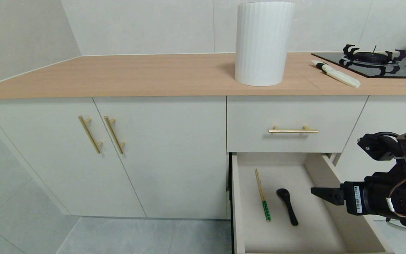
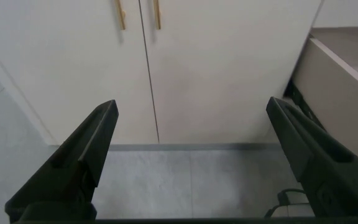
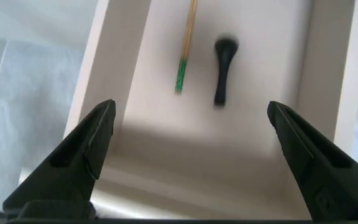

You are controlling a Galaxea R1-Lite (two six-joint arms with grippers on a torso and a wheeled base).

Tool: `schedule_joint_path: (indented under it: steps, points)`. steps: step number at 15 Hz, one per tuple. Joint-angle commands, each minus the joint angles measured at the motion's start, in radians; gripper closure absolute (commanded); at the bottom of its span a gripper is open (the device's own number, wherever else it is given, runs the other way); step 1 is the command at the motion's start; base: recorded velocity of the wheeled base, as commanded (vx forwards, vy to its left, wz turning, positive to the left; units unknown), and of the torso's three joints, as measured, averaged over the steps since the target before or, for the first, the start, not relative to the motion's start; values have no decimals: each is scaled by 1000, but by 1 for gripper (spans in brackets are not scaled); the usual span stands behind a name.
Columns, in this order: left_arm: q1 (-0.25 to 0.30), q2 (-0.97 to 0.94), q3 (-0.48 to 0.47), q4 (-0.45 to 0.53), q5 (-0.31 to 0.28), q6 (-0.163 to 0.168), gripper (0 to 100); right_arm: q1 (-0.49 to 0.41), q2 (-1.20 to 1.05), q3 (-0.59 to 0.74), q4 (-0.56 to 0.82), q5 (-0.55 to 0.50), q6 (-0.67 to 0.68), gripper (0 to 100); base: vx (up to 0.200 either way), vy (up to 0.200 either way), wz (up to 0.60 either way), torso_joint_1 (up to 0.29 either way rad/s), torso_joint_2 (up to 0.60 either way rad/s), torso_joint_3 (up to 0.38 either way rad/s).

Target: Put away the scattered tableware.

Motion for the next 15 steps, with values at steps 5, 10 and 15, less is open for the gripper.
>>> schedule_joint_path:
  steps: [5,10,15]
  points:
    - [0,0,0,0,1,0,0,75,-7,5,107,5,-6,0,-160,0,0,4,2,5]
    - [0,0,0,0,1,0,0,161,33,2,319,38,-35,0,0,0,0,0,0,0]
    - [0,0,0,0,1,0,0,154,239,-4,322,22,-11,0,0,0,0,0,0,0]
